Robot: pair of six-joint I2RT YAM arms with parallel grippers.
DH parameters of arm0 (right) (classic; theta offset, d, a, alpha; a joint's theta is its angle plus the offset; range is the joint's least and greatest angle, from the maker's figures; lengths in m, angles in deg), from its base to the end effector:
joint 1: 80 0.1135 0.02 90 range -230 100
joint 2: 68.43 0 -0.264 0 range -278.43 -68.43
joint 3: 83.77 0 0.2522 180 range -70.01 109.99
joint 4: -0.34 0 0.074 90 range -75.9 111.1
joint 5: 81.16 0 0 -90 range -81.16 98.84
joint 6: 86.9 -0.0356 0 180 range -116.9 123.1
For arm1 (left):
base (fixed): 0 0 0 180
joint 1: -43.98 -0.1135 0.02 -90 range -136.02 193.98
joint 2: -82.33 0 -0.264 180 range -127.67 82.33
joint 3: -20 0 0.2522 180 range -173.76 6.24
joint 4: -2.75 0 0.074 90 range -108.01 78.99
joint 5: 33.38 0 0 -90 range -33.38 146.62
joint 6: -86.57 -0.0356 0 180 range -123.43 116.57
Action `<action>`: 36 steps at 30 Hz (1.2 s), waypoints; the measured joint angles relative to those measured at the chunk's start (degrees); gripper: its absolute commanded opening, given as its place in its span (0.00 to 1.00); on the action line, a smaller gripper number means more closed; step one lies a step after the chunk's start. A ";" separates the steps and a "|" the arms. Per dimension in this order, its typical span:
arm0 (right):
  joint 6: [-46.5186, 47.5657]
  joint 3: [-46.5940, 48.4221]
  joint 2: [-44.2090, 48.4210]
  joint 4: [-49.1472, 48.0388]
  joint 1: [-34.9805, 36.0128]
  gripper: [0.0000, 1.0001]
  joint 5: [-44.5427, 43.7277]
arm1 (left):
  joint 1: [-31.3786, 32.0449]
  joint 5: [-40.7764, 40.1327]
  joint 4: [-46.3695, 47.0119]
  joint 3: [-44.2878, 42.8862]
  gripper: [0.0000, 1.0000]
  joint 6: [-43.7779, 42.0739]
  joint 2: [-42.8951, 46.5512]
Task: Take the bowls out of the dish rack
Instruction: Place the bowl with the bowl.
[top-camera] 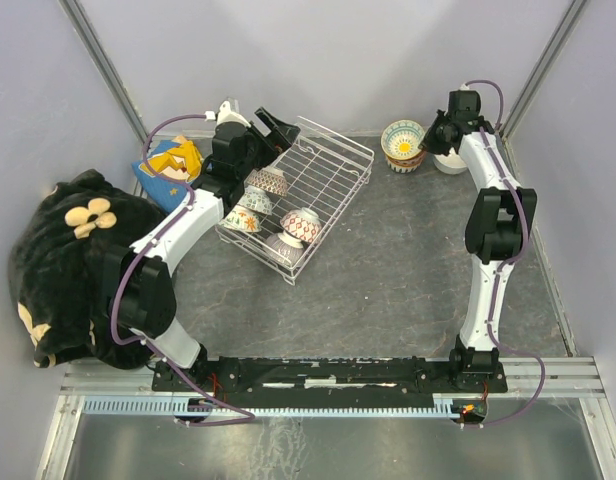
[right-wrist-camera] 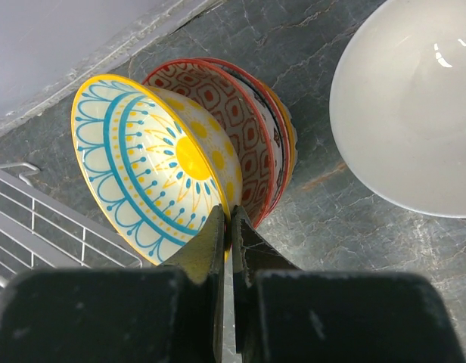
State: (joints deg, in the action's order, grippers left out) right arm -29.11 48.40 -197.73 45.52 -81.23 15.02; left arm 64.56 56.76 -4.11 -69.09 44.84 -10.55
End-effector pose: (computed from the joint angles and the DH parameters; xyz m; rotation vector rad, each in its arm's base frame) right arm 0.5200 -0.0073 0.2568 0.6189 2.2540 0.3974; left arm 0.3675 -0.1381 0.3402 -0.4386 1.7875 -0.8649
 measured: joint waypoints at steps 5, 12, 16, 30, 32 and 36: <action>-0.61 0.96 -1.18 0.59 0.00 0.01 -0.22 | 0.00 0.02 -0.09 -0.13 0.99 0.00 -0.33; -1.20 2.29 -2.14 1.81 -0.02 0.04 -0.35 | 0.00 0.15 -0.70 -0.85 0.99 0.00 -0.35; -1.49 3.21 -2.73 2.32 -0.07 0.12 -0.31 | 0.00 0.17 -0.83 -1.11 0.99 0.00 -0.35; -2.10 3.06 -2.80 1.99 -0.39 0.34 0.42 | 0.00 0.20 -0.83 -1.22 0.99 0.00 -0.50; -2.27 2.14 -2.40 1.18 -0.39 0.36 0.61 | 0.00 0.20 -0.83 -1.22 0.99 0.00 -0.52; -2.25 -2.67 0.33 -0.39 -0.39 0.40 1.16 | 0.00 0.20 -0.83 -1.22 0.99 0.00 -0.52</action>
State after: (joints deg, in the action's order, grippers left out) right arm -31.36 45.73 -197.40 45.13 -81.62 16.17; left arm 64.56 56.96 -4.94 -70.32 44.84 -11.08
